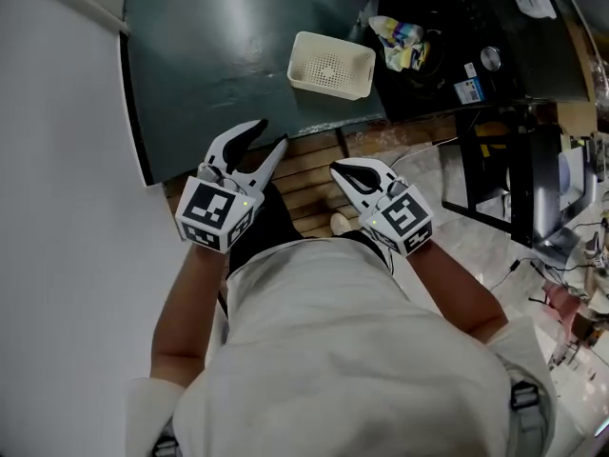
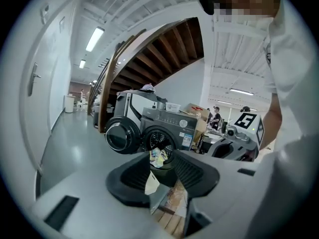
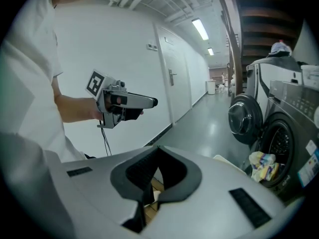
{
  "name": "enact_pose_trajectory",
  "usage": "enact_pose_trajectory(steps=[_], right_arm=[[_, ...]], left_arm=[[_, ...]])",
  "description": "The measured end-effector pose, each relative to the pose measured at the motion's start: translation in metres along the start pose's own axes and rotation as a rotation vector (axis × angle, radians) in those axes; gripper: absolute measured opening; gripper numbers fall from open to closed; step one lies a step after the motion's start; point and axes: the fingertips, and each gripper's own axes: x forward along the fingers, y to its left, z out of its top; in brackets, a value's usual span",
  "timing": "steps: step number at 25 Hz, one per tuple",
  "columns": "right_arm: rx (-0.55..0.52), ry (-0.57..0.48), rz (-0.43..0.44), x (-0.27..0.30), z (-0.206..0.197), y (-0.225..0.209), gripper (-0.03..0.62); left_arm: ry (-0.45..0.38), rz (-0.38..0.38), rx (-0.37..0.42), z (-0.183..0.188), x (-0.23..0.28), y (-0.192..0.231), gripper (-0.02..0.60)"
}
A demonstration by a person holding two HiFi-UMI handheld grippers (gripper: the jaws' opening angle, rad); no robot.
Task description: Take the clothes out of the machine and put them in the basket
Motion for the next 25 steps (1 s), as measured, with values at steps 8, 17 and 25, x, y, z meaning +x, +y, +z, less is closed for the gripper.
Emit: enact_pose_trajectory(steps=[8, 17, 25], right_arm=[[0.126, 0.017, -0.141, 0.045, 0.079, 0.004, 0.006], [0.240, 0.015, -0.321, 0.026, 0.077, -0.071, 0.005], [0.312, 0.040, -0.381, 0.035, 0.022, -0.192, 0.005]], left_arm=[[0.080, -0.232, 0.079, 0.052, 0.017, 0.076, 0.152], [0.161, -0.385, 0.113, 0.059, 0.110, 0.074, 0.166], [0.252, -0.451, 0.143, 0.031, 0.250, 0.056, 0.216]])
